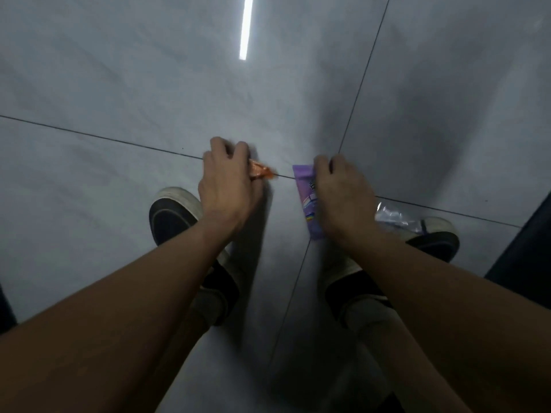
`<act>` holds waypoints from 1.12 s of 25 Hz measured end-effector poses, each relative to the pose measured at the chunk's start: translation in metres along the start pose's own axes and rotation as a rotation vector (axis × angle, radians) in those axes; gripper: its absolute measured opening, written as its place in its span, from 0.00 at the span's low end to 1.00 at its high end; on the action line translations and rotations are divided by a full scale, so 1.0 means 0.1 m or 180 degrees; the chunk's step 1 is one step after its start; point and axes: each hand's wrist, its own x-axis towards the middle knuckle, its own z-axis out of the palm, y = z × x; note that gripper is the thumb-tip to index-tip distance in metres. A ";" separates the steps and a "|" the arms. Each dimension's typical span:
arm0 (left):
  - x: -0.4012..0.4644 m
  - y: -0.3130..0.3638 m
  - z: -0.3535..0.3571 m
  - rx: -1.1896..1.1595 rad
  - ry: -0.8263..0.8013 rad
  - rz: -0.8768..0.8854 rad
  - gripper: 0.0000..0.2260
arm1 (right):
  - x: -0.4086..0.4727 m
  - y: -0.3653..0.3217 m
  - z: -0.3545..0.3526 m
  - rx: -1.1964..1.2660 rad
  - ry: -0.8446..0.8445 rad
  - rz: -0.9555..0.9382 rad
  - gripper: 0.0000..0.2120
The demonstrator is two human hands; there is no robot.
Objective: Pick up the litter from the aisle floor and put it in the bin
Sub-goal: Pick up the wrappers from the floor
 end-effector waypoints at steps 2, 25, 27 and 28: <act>-0.17 0.10 -0.22 -0.0215 -0.0143 -0.0064 0.14 | -0.17 -0.02 -0.18 0.0287 -0.0088 0.0150 0.26; -4.56 1.09 -6.55 0.0258 -0.0039 0.1698 0.11 | -5.26 -0.67 -6.07 0.1869 0.1397 0.0612 0.11; -4.65 0.97 -6.73 0.0298 0.0099 0.1809 0.11 | -5.47 -0.79 -6.12 0.1918 0.1534 0.0798 0.11; -4.69 0.89 -6.81 0.0311 0.0133 0.1908 0.11 | -5.59 -0.87 -6.10 0.1941 0.1606 0.0913 0.12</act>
